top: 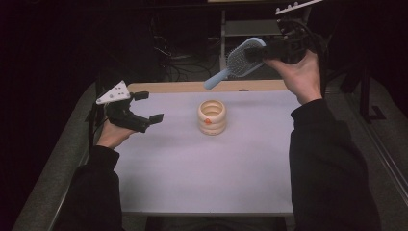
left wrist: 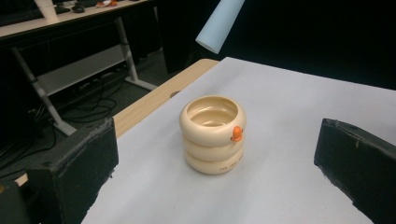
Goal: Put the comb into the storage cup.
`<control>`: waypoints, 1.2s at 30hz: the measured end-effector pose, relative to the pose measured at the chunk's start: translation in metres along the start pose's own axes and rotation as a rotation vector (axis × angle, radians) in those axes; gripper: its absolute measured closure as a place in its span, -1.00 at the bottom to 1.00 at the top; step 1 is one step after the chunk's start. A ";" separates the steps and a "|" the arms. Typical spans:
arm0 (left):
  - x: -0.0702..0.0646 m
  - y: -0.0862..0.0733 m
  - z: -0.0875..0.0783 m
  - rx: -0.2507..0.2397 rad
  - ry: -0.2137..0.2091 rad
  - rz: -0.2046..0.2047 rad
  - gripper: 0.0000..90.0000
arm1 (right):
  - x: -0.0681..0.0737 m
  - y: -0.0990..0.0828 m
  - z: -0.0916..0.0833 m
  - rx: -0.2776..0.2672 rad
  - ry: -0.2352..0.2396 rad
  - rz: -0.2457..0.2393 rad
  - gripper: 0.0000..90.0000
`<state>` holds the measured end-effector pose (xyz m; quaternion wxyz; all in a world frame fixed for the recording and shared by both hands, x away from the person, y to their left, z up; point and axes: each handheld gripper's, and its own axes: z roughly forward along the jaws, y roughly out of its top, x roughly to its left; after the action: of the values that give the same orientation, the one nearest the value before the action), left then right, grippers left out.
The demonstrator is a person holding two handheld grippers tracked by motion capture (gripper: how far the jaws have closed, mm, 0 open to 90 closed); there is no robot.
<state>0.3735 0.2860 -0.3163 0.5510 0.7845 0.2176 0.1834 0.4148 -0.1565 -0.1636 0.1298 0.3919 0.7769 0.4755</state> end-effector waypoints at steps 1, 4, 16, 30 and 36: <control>0.000 -0.002 -0.001 0.000 0.002 -0.005 -1.00 | -0.001 0.000 0.002 0.006 -0.002 0.001 0.27; 0.002 -0.009 -0.006 -0.010 0.005 -0.016 -1.00 | -0.002 -0.001 0.009 0.029 -0.011 0.000 0.28; 0.009 -0.041 -0.032 -0.031 0.050 -0.071 -1.00 | -0.009 -0.009 0.034 0.093 -0.033 -0.007 0.28; 0.012 -0.072 -0.051 -0.056 0.078 -0.115 -1.00 | -0.010 -0.010 0.051 0.139 -0.046 -0.017 0.28; 0.011 -0.082 -0.055 -0.057 0.085 -0.122 -1.00 | -0.010 -0.013 0.062 0.165 -0.042 -0.022 0.28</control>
<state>0.3425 0.3596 -0.3750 0.5736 0.7452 0.2829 0.1890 0.4506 -0.1270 -0.2083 0.1185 0.4025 0.8148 0.4000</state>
